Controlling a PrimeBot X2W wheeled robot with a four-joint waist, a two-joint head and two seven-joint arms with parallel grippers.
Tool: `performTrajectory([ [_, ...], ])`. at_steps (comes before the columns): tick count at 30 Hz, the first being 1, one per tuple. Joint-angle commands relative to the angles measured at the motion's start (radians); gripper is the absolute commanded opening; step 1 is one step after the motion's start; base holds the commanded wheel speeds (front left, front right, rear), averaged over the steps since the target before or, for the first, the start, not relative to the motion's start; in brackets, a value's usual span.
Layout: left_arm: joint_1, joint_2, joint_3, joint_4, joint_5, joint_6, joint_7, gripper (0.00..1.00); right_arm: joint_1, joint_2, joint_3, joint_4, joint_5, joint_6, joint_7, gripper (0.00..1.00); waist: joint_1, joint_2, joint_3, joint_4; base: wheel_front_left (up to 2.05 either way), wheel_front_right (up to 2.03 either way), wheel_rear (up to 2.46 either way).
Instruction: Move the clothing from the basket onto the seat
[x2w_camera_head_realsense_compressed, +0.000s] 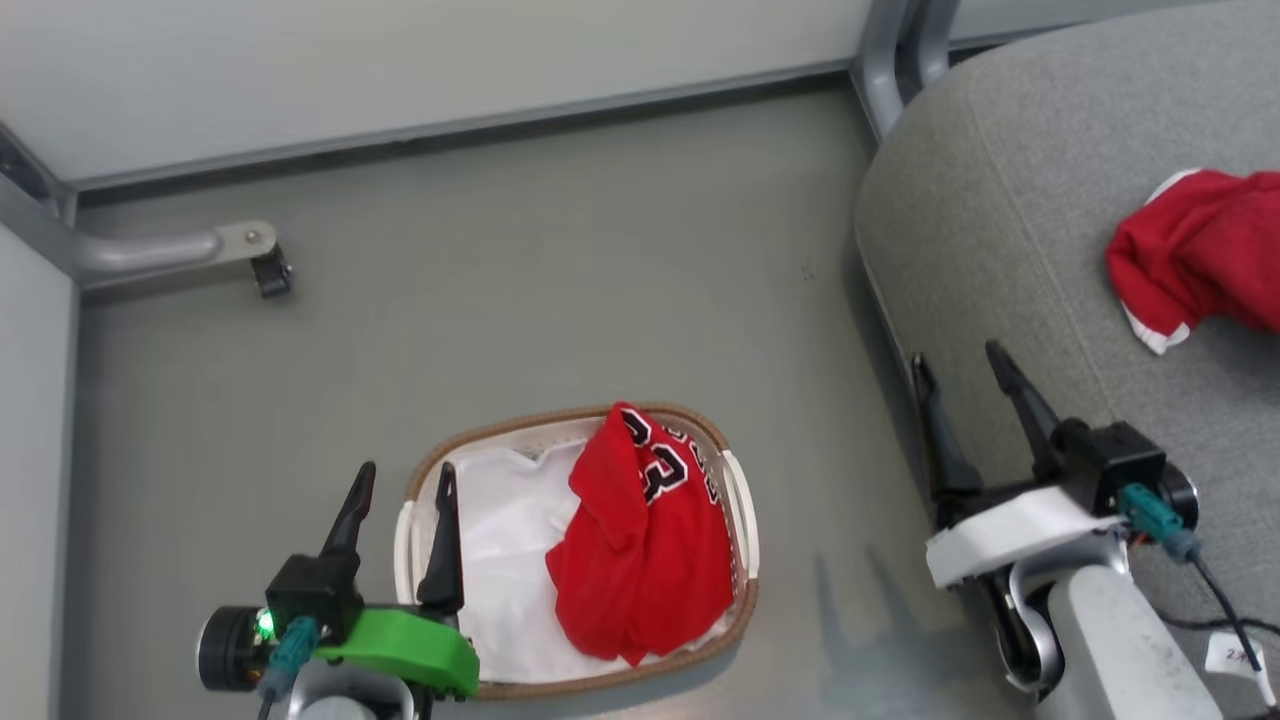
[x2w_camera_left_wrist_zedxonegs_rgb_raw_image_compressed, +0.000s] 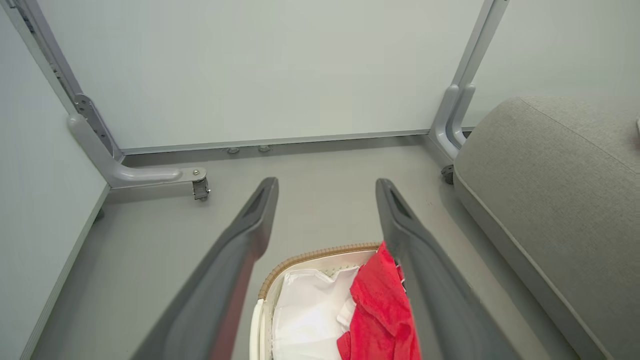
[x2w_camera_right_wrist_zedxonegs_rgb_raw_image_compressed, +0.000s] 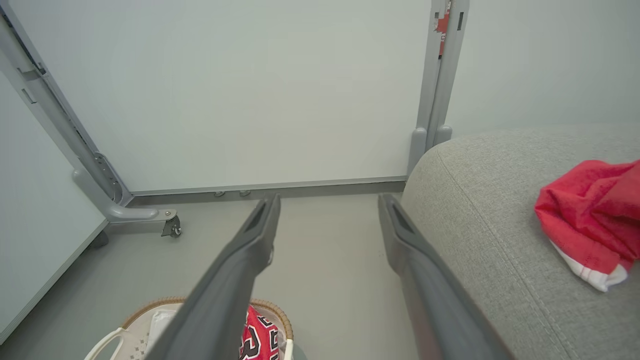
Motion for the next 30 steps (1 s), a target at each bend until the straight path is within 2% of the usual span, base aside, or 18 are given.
performTrajectory([
  [1,-0.034,0.004,-0.005,0.010,0.005,-0.008,0.000,1.00,-0.026,-0.003,0.002,-0.018,0.006,-0.001,-0.002,1.00,0.0000,0.0000,0.101,-0.032,0.00,0.00,0.00],
  [14,-0.260,0.005,-0.091,0.161,0.034,-0.037,0.000,1.00,-0.161,-0.004,0.011,-0.123,0.051,-0.001,-0.002,1.00,0.0000,0.0000,0.368,-0.084,0.00,0.00,0.00],
  [23,-0.436,0.006,-0.174,0.383,-0.008,-0.064,0.000,1.00,-0.246,-0.003,0.037,-0.153,0.059,-0.001,-0.002,1.00,0.0000,0.0000,0.516,-0.121,0.00,0.00,0.00],
  [30,-0.545,0.006,-0.255,0.556,-0.099,-0.076,0.000,1.00,-0.285,-0.002,0.052,-0.150,0.073,-0.001,-0.002,1.00,0.0000,0.0000,0.589,-0.141,0.00,0.00,0.00],
])
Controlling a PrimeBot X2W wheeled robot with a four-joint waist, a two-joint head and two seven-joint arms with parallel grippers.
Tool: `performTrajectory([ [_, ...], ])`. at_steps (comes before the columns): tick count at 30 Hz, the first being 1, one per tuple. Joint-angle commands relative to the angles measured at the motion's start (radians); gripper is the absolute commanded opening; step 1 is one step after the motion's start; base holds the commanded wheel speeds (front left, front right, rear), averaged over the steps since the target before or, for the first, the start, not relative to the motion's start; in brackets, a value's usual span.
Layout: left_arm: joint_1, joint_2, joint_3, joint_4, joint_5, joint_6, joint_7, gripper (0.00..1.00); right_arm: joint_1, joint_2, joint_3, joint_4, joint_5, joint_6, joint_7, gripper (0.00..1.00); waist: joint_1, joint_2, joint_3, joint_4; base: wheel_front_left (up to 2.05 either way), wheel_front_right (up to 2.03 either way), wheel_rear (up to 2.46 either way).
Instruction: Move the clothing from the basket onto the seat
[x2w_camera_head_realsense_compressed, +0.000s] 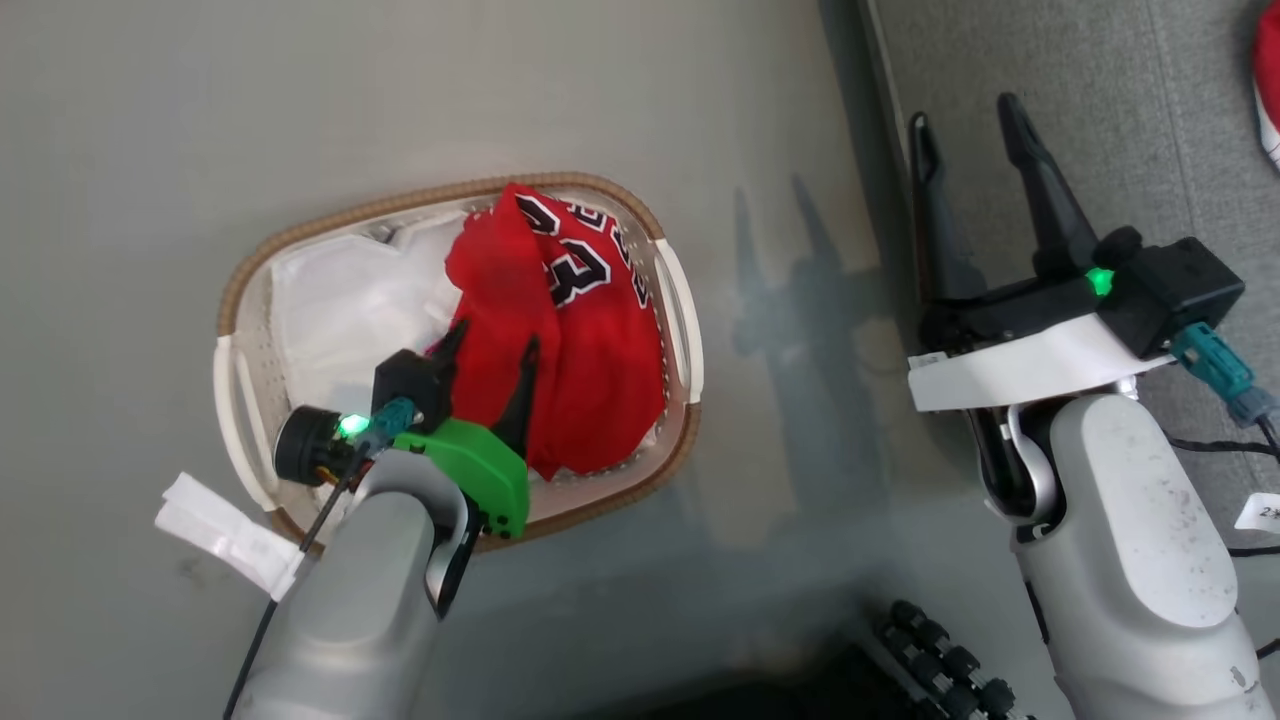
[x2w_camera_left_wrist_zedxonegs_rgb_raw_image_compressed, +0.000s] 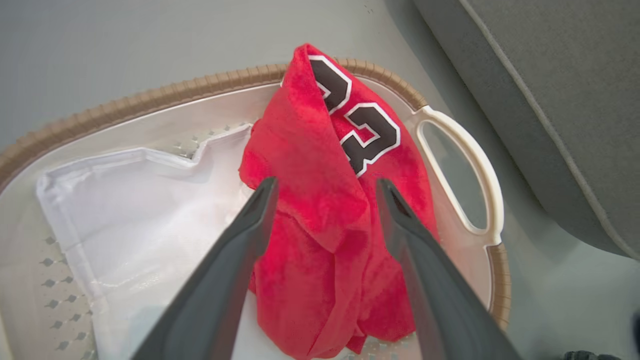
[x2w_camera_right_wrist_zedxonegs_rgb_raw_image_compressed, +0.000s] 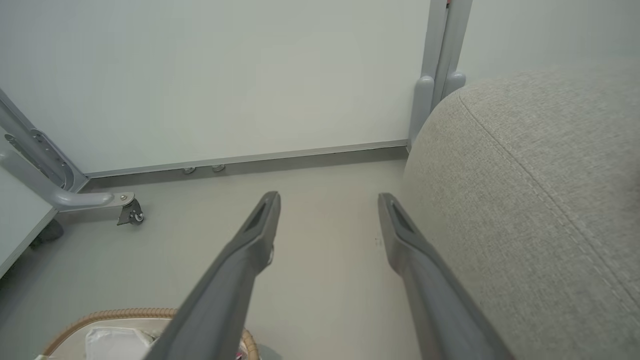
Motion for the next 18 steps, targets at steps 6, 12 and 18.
performTrajectory([
  [6,-0.082,0.008,-0.090,0.076,-0.080,-0.003,0.000,1.00,-0.035,-0.001,0.004,-0.004,-0.017,-0.001,-0.002,1.00,0.0000,0.0000,0.108,-0.041,0.00,0.00,0.00],
  [12,-0.128,0.008,-0.143,0.142,-0.120,-0.004,0.000,1.00,-0.053,-0.002,0.017,-0.013,-0.024,-0.001,-0.002,1.00,0.0000,0.0000,0.150,-0.049,0.00,0.00,0.00],
  [18,-0.180,0.007,-0.164,0.200,-0.094,0.054,0.000,1.00,-0.065,-0.002,0.013,-0.025,-0.026,-0.001,-0.002,1.00,0.0000,0.0000,0.183,-0.053,0.00,0.00,0.00],
])
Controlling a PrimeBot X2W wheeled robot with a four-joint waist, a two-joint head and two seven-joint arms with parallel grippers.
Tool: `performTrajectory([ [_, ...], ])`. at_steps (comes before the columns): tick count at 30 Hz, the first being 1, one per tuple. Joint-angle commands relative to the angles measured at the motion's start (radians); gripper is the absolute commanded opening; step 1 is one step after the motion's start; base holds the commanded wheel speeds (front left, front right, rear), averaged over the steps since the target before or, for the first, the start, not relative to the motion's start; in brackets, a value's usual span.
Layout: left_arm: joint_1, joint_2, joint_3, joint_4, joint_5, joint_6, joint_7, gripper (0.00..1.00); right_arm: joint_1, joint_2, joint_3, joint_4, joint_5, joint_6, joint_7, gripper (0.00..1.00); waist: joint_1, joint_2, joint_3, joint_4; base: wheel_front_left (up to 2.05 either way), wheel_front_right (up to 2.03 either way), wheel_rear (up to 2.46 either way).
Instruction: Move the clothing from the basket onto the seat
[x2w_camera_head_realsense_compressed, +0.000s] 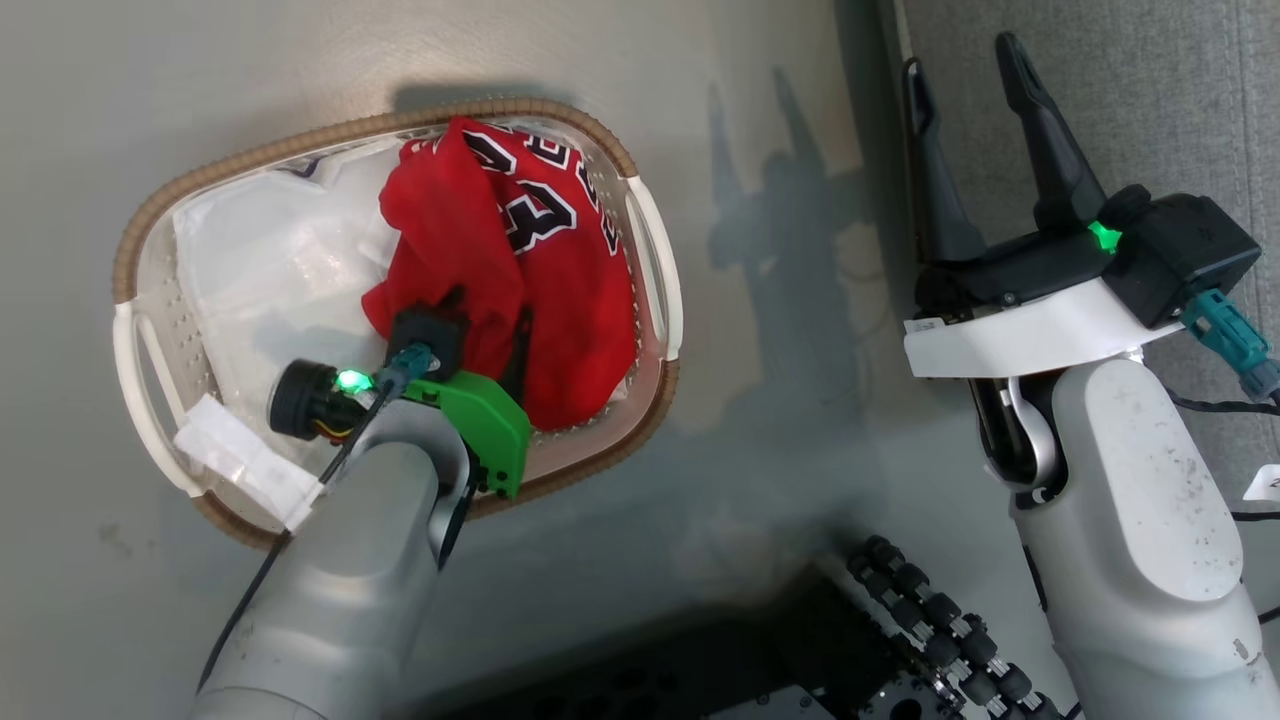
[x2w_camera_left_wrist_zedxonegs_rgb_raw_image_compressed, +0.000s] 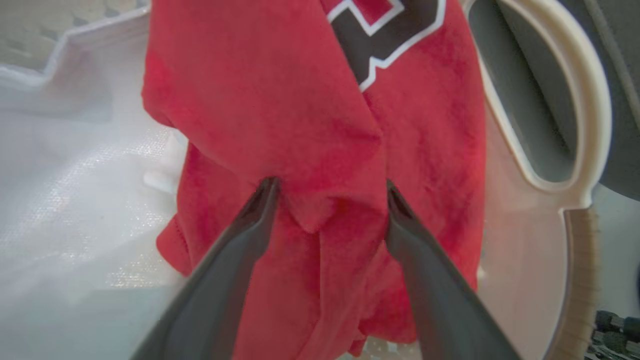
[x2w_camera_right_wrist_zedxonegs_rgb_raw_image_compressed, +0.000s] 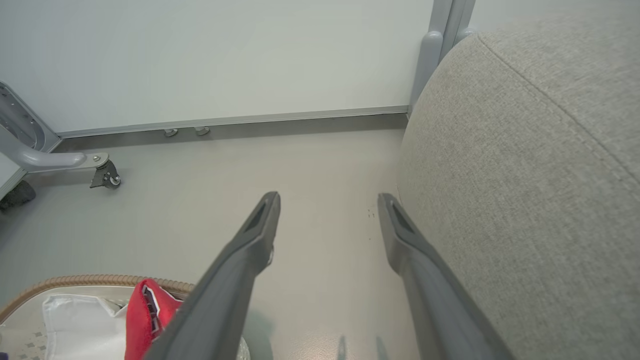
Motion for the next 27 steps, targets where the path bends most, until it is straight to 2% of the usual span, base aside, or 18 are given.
performTrajectory([
  [1,-0.016,0.007,-0.003,0.012,0.000,0.012,0.001,1.00,-0.008,-0.003,0.000,-0.001,-0.004,-0.001,-0.002,1.00,-0.0001,0.0000,0.017,-0.006,0.00,0.00,0.00],
  [4,-0.050,0.007,-0.014,0.030,0.008,0.048,0.001,1.00,-0.016,-0.003,0.000,-0.001,-0.002,-0.001,-0.002,1.00,-0.0001,0.0000,0.030,-0.009,0.00,0.00,0.00],
  [7,-0.066,0.007,-0.021,0.041,0.010,0.066,0.001,1.00,-0.018,-0.003,-0.002,-0.005,0.003,-0.001,-0.002,1.00,-0.0001,0.0000,0.041,-0.010,0.00,0.00,0.00],
  [18,-0.136,0.007,-0.030,0.078,0.034,0.050,0.001,1.00,-0.015,-0.003,-0.004,-0.009,0.016,-0.001,-0.002,1.00,-0.0001,0.0000,0.064,-0.014,0.00,0.00,0.00],
  [19,-0.133,0.007,-0.030,0.096,0.022,0.050,0.001,0.62,-0.014,-0.003,-0.003,-0.007,0.017,-0.001,-0.002,1.00,-0.0001,0.0000,0.062,-0.015,0.00,0.00,0.00],
  [20,-0.132,0.007,-0.035,0.108,0.017,0.047,0.001,0.00,-0.014,-0.003,-0.002,-0.004,0.018,-0.001,-0.002,1.00,-0.0001,0.0000,0.061,-0.016,0.00,0.00,0.00],
  [23,-0.123,0.007,-0.054,0.139,-0.017,0.033,0.001,0.00,-0.011,-0.003,-0.006,0.009,0.020,-0.001,-0.002,1.00,-0.0001,0.0000,0.043,-0.013,0.00,0.00,0.00],
  [27,-0.091,0.007,-0.063,0.128,-0.044,0.039,0.001,0.00,0.001,-0.003,-0.005,0.020,0.023,-0.001,-0.002,1.00,-0.0001,0.0000,0.001,-0.001,0.00,0.00,0.00],
])
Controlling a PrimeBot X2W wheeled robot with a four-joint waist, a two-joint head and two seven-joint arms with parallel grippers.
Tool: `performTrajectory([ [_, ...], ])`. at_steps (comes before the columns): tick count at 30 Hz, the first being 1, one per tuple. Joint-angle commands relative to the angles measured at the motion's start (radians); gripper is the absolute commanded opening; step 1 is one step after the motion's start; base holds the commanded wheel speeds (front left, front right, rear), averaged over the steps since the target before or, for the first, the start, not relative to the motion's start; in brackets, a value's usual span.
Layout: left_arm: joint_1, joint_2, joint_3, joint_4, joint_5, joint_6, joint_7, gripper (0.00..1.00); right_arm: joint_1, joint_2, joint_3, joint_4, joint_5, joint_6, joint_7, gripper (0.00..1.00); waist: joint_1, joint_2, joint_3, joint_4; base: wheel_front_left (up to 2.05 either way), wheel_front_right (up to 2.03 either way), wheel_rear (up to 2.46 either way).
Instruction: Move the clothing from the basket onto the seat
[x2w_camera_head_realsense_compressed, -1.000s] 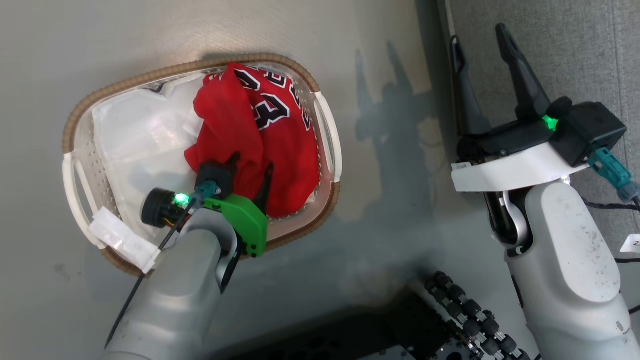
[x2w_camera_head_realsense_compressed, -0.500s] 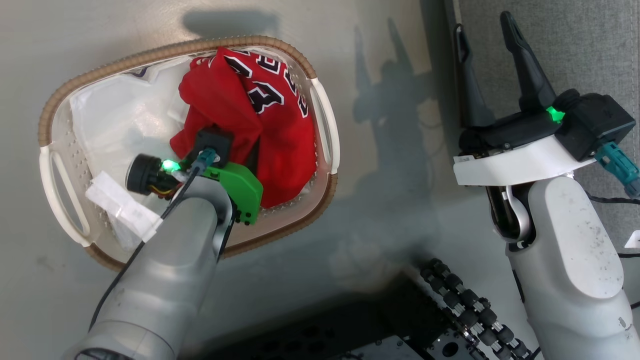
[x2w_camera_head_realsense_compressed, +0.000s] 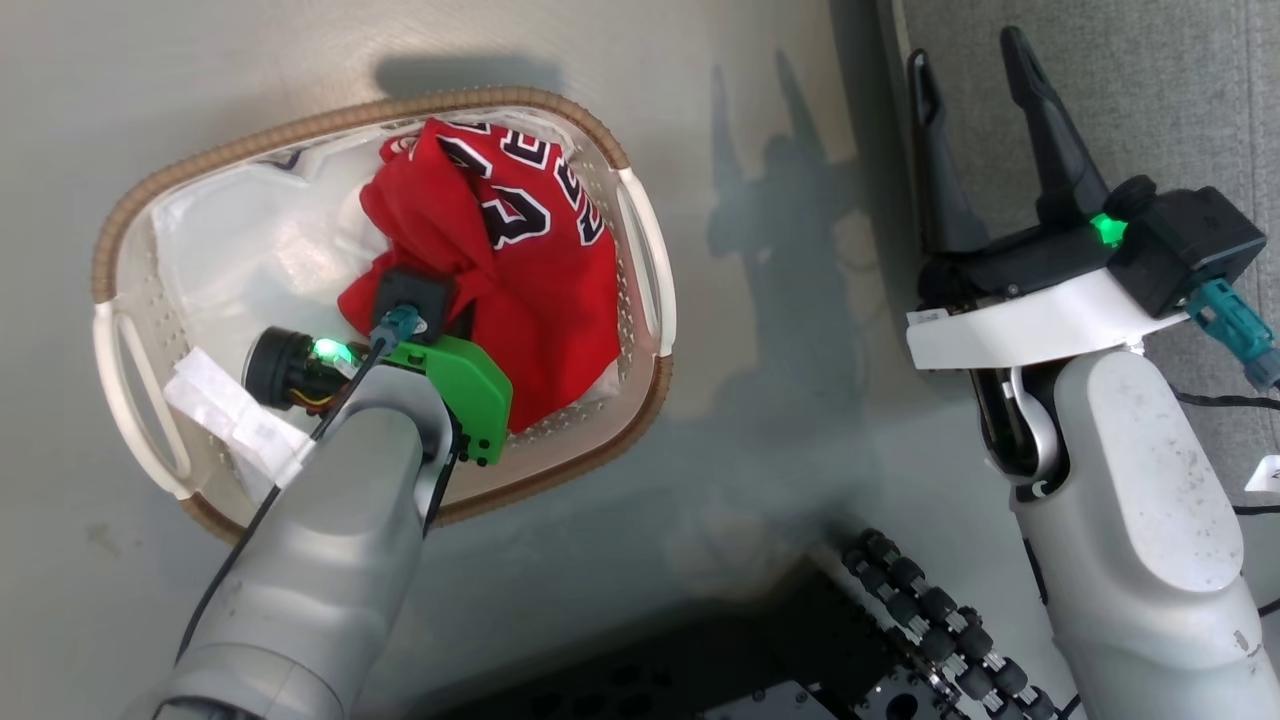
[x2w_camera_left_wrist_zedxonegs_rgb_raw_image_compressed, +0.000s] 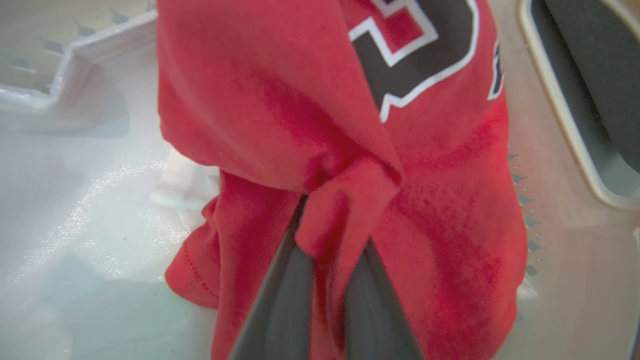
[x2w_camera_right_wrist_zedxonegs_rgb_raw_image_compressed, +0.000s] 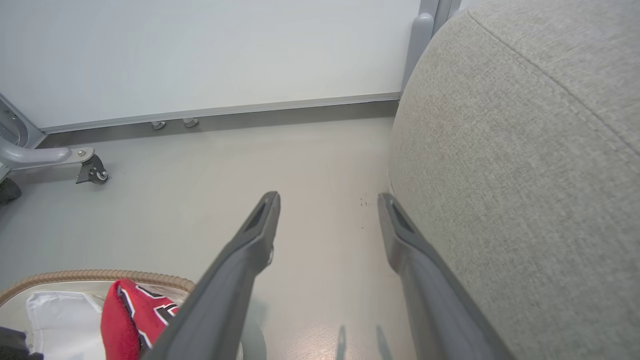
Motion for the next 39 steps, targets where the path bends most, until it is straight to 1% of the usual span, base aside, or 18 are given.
performTrajectory([
  [1,0.026,0.006,0.001,-0.014,-0.011,0.006,0.001,0.00,0.017,-0.003,0.004,0.010,0.002,-0.001,-0.002,1.00,-0.0001,0.0000,-0.041,0.014,0.00,0.00,0.00],
  [4,0.051,0.006,0.003,-0.049,-0.013,0.011,0.000,0.00,0.027,-0.003,0.006,0.021,0.003,-0.001,-0.002,1.00,-0.0001,0.0000,-0.084,0.026,0.00,0.00,0.00],
  [11,0.138,0.006,0.025,-0.130,-0.019,0.005,0.000,0.00,0.078,-0.003,0.016,0.060,-0.015,-0.001,-0.002,1.00,-0.0001,0.0000,-0.213,0.079,0.00,0.00,0.00],
  [17,0.224,0.006,0.052,-0.215,0.004,0.008,0.000,0.00,0.117,-0.004,0.032,0.093,-0.027,-0.001,-0.002,1.00,-0.0001,0.0000,-0.315,0.121,0.00,0.00,0.00],
  [23,0.320,0.005,0.104,-0.308,0.023,0.010,0.000,0.00,0.175,-0.004,0.018,0.121,-0.031,-0.001,-0.002,1.00,-0.0001,0.0000,-0.427,0.158,0.00,0.00,0.00],
  [31,0.441,0.005,0.186,-0.437,0.085,-0.009,0.000,0.00,0.258,-0.004,0.020,0.150,-0.039,-0.001,-0.002,1.00,-0.0001,0.0000,-0.564,0.191,0.00,0.00,0.00],
  [36,0.512,0.005,0.241,-0.525,0.128,-0.030,0.000,0.00,0.308,-0.004,0.026,0.164,-0.039,-0.001,-0.002,1.00,-0.0001,0.0000,-0.639,0.207,0.00,0.00,0.00],
  [39,0.548,0.006,0.271,-0.580,0.133,-0.040,0.000,0.00,0.336,-0.004,0.029,0.170,-0.042,-0.001,-0.002,1.00,-0.0001,0.0000,-0.677,0.216,0.00,0.00,0.00],
])
